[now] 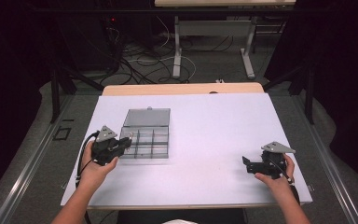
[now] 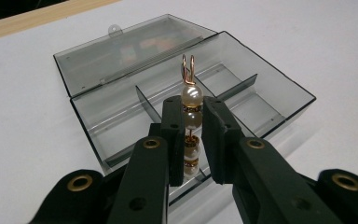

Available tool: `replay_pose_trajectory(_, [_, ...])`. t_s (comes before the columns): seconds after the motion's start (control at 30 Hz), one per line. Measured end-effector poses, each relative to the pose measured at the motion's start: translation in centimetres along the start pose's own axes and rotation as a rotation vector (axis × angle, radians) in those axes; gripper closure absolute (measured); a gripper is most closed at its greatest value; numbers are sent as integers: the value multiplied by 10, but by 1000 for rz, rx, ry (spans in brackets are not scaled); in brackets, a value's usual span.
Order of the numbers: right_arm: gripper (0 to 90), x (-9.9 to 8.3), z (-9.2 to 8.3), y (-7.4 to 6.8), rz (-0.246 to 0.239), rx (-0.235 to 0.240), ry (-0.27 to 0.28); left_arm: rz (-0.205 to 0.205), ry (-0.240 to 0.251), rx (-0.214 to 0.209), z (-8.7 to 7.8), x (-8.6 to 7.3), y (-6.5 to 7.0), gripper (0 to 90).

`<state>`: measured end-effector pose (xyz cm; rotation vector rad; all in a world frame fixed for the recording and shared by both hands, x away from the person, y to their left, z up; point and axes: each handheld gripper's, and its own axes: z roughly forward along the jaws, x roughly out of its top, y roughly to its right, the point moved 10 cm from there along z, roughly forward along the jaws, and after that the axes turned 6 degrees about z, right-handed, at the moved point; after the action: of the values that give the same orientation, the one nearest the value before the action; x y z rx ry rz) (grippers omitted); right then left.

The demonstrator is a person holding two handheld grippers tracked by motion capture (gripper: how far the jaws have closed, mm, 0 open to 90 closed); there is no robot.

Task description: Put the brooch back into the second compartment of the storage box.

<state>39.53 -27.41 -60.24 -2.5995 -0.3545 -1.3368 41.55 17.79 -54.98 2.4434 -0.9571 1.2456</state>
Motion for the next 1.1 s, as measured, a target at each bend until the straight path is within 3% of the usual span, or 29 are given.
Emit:
replay_pose_trajectory(0.6, [25,-1,1,0,3,1,-2,45,-31,3,14,16,-5,800])
replay_pose_trajectory(1.1, [25,-1,1,1,0,1,-3,52,-32,4,28,22,-6,800])
